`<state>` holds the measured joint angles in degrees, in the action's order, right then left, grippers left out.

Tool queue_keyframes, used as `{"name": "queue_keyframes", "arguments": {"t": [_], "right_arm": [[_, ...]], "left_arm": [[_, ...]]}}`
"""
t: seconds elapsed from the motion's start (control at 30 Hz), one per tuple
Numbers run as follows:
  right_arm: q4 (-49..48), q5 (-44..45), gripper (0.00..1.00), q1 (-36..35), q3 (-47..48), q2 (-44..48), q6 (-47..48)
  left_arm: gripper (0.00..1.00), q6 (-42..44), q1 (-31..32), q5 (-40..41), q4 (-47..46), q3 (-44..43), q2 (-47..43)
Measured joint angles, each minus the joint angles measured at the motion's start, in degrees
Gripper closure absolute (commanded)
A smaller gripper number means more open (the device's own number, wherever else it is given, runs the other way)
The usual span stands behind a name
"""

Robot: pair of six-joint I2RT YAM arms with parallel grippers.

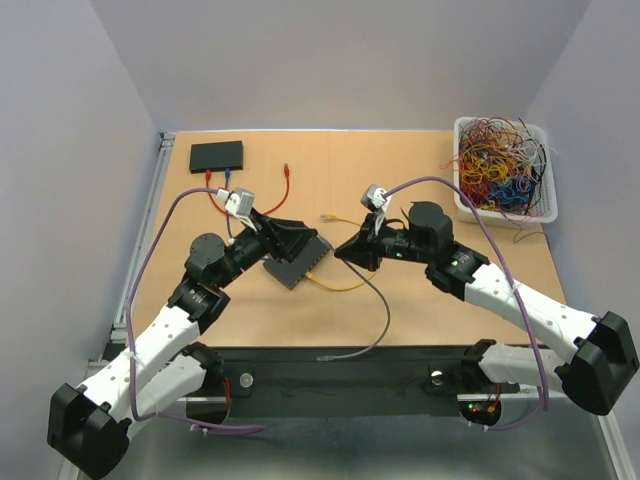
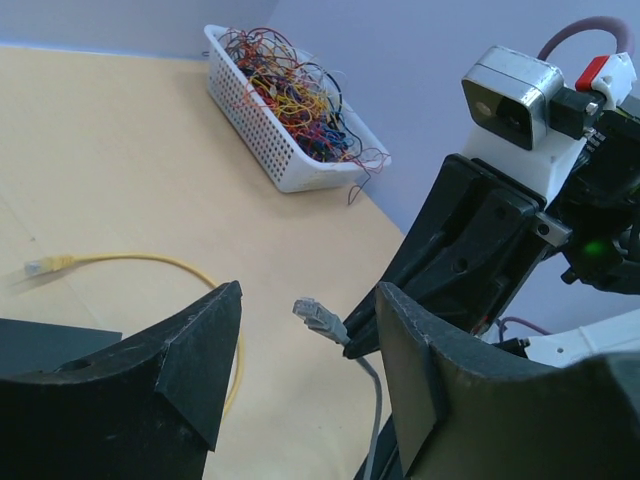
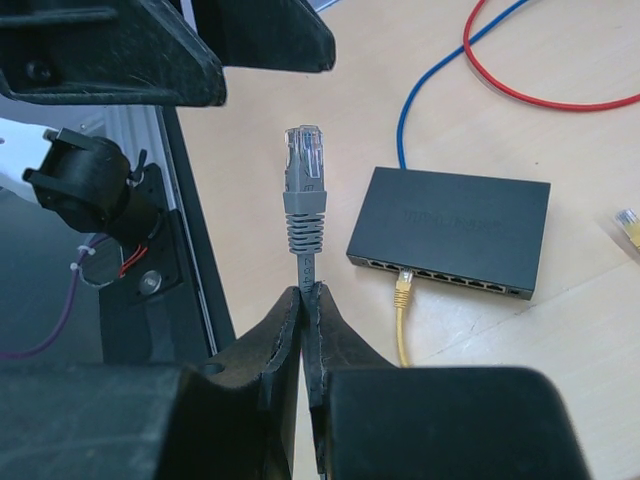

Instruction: Insert the plug into the switch port

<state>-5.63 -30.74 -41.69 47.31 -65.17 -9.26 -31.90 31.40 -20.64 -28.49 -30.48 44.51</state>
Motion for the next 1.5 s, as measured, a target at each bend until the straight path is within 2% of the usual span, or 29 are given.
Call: {"name": "queue_keyframes", "arguments": {"t": [0.27,0.5,0.83,0.97,1.17,1.33,1.43,1.47,1.5], "right_arm": [[-1.03,-0.81,1.0,0.0,0.0,0.31,-0.39],[-2.12,-1.27,1.0,0.0,0.0,0.61,-0.9],[-2.54,-1.27,1.0,0.0,-0.02,0.63,-1.05],[-2.73,-1.27,0.99,0.0,-0.22,0.63,-1.07],[-2.91,-1.27,1.0,0.0,-0.24,0.61,-1.09],[-2.97,-1.27,0.99,-0.02,-0.24,0.61,-1.33],[-3.04,-1.27,0.87,-0.02,-0.24,0.61,-1.7],[-3.08,-1.27,0.79,-0.02,-0.24,0.63,-1.75],[-3.15,-1.27,0.58,-0.02,-0.24,0.61,-1.86]], "left_arm": [[0.41,-1.62,0.0,-1.42,-3.41,0.9,3.06],[0.52,-3.19,0.0,-2.47,-7.19,1.86,4.55],[0.6,-3.93,0.13,-4.39,-9.51,1.97,4.92],[0.67,-4.04,0.2,-4.83,-9.88,1.97,4.92],[0.87,-4.17,0.44,-5.07,-10.62,2.05,4.92],[0.96,-4.13,0.42,-5.29,-11.5,2.38,4.92],[0.98,-4.13,0.44,-5.33,-11.67,2.4,4.92],[0.99,-4.13,0.44,-5.33,-11.74,2.4,4.92],[1.0,-4.11,0.44,-5.31,-11.8,2.4,4.9]]}}
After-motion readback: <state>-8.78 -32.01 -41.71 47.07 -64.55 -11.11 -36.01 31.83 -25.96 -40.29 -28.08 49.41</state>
